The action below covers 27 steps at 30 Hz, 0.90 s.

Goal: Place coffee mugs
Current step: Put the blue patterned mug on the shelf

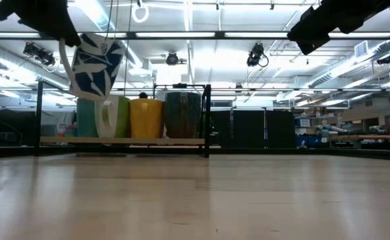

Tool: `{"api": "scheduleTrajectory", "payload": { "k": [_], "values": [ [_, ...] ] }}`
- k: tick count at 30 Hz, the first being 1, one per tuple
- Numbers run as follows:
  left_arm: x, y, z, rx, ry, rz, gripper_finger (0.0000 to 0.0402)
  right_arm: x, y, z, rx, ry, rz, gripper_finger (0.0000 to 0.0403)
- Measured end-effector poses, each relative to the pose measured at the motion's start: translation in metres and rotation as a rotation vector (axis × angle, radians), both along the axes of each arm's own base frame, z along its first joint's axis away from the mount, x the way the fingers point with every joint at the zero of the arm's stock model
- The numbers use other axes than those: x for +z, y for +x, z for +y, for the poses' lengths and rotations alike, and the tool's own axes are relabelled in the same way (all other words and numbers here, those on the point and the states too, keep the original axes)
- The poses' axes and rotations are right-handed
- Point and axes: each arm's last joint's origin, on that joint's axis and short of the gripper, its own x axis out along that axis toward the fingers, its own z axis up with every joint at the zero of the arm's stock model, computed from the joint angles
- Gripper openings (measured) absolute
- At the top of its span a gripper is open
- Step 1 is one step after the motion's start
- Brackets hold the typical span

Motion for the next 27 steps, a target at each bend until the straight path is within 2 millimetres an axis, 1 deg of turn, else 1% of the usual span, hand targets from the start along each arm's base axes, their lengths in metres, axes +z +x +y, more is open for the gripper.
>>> {"api": "scheduleTrajectory", "payload": {
  "k": [4,9,15,19,27],
  "values": [
    [-0.011,-0.003,0.004,0.028,0.010,0.014,0.0077,0.000,0.000,0.000,0.000,-0.001,0.000,0.0158],
    [-0.029,-0.013,0.007,0.072,0.014,-0.022,0.0078,-0.001,0.000,0.000,0.001,-0.003,0.010,0.0158],
    [-0.044,-0.022,0.011,0.104,0.025,-0.024,0.0078,-0.001,0.000,0.000,0.001,-0.003,0.008,0.0158],
    [-0.049,-0.025,0.014,0.115,0.027,0.002,0.0078,-0.001,0.000,0.000,0.001,-0.003,0.008,0.0158],
    [-0.050,-0.026,0.013,0.142,-0.009,0.045,0.0078,-0.001,0.000,0.000,0.001,-0.003,0.008,0.0158]
  ]
}}
